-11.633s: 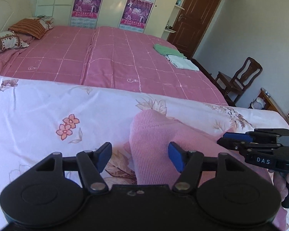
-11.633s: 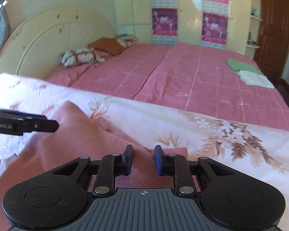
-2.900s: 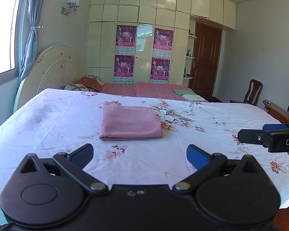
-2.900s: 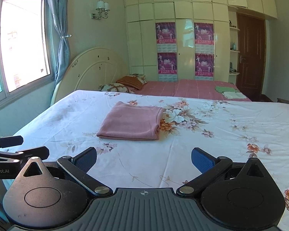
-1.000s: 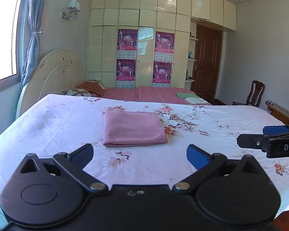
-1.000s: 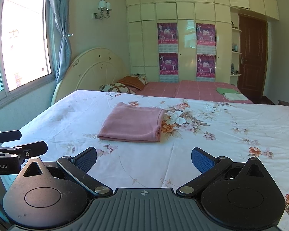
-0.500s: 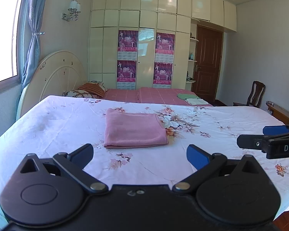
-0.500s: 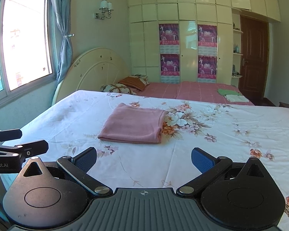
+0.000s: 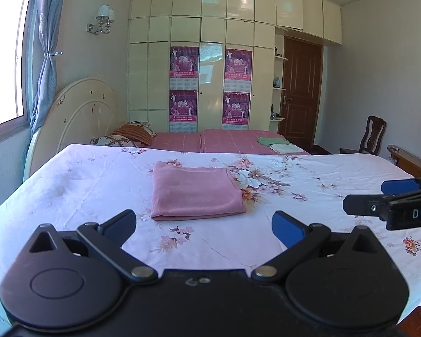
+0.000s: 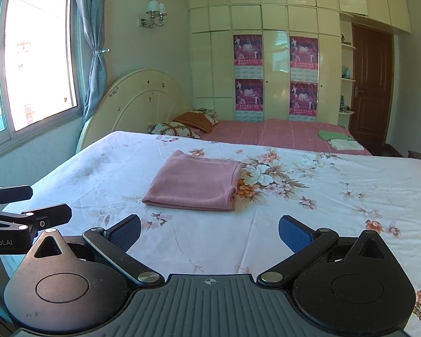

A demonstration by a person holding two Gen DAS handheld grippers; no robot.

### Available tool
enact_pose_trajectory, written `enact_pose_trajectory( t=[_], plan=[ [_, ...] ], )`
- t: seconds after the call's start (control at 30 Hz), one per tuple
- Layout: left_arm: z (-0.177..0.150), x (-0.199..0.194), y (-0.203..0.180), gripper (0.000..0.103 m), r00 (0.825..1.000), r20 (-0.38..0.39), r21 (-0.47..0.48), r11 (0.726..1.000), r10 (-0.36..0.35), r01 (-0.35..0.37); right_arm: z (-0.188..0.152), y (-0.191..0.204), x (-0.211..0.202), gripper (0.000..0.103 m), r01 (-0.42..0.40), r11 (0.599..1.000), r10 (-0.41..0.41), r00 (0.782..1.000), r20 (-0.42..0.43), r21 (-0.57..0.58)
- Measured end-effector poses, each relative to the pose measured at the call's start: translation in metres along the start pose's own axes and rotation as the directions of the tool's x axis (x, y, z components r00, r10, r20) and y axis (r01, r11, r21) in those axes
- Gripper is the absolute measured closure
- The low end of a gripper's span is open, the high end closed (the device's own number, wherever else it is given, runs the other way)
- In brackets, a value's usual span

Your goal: Fold small clothes

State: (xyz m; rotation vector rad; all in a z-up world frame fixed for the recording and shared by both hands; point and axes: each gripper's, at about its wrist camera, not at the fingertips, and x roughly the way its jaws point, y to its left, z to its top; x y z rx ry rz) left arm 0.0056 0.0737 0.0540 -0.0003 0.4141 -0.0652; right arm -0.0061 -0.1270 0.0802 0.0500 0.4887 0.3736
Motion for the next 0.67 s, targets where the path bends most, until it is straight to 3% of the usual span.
enact_pose_trajectory(
  t=[0.67],
  plan=[
    [0.001,0.005,-0.009,0.003,0.999,0.03,0.016,1.0,0.027,-0.027,0.005,-0.008,0.013,0.0,-0.029,1.0,0.029,1.0,-0.002,-0.007]
  ],
)
